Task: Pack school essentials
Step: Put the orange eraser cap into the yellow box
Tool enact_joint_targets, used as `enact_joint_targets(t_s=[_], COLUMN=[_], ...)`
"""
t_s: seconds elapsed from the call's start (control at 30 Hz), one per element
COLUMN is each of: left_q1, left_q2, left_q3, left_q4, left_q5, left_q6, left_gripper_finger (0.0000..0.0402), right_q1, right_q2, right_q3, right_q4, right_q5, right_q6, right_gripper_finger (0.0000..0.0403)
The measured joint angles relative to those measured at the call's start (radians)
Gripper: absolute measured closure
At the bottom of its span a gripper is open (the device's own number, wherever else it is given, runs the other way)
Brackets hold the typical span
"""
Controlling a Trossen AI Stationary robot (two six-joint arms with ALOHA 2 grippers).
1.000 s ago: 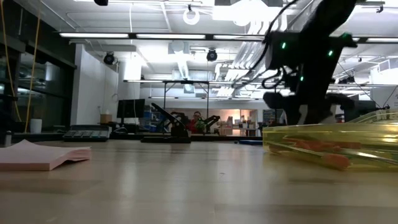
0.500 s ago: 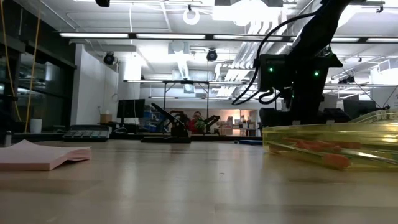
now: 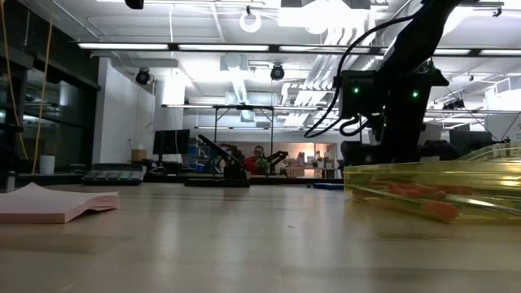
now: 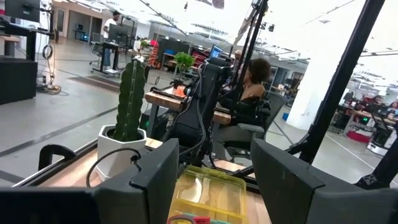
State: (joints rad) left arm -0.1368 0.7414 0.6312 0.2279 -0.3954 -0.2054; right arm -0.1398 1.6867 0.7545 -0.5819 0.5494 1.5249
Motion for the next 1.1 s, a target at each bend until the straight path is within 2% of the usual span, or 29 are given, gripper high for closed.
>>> enact_joint_targets(t_s=[0.13,0.33,0.4,0.57,0.7,0.87,1.1], left_q1=[0.0,0.0,0.0,0.0,0.0,0.0,-0.001], left_q2=[0.0,0.0,0.0,0.0,0.0,0.0,0.0], left_q3=[0.0,0.0,0.0,0.0,0.0,0.0,0.0], left_q4=[0.0,0.0,0.0,-0.027,-0.045,-0.052,-0.053], left_q5=[0.0,0.0,0.0,0.0,-0.005,-0.005,-0.005], left_q6=[0.0,0.0,0.0,0.0,0.0,0.0,-0.002], left_gripper_finger=[0.0211,0.0211,0.0211,0.0211,0.0211,0.0211,0.0211], right_q1=[0.033,0.147,0.199,0.299,0.32,0.313,0.297], right_q2=[-0.054,-0.213,-0.272,-0.397,-0.438,-0.449,-0.449], right_q3=[-0.005,-0.005,-0.005,-0.058,-0.105,-0.117,-0.117], right_q4=[-0.007,0.096,0.193,0.62,0.928,1.163,1.364], right_q5=[-0.046,0.015,0.008,-0.044,-0.166,-0.282,-0.396], right_q6=[-0.087,-0.431,-0.567,-0.833,-1.007,-1.169,-1.264], right_gripper_finger=[0.0393,0.0399,0.04,0.0401,0.0402,0.0402,0.0402])
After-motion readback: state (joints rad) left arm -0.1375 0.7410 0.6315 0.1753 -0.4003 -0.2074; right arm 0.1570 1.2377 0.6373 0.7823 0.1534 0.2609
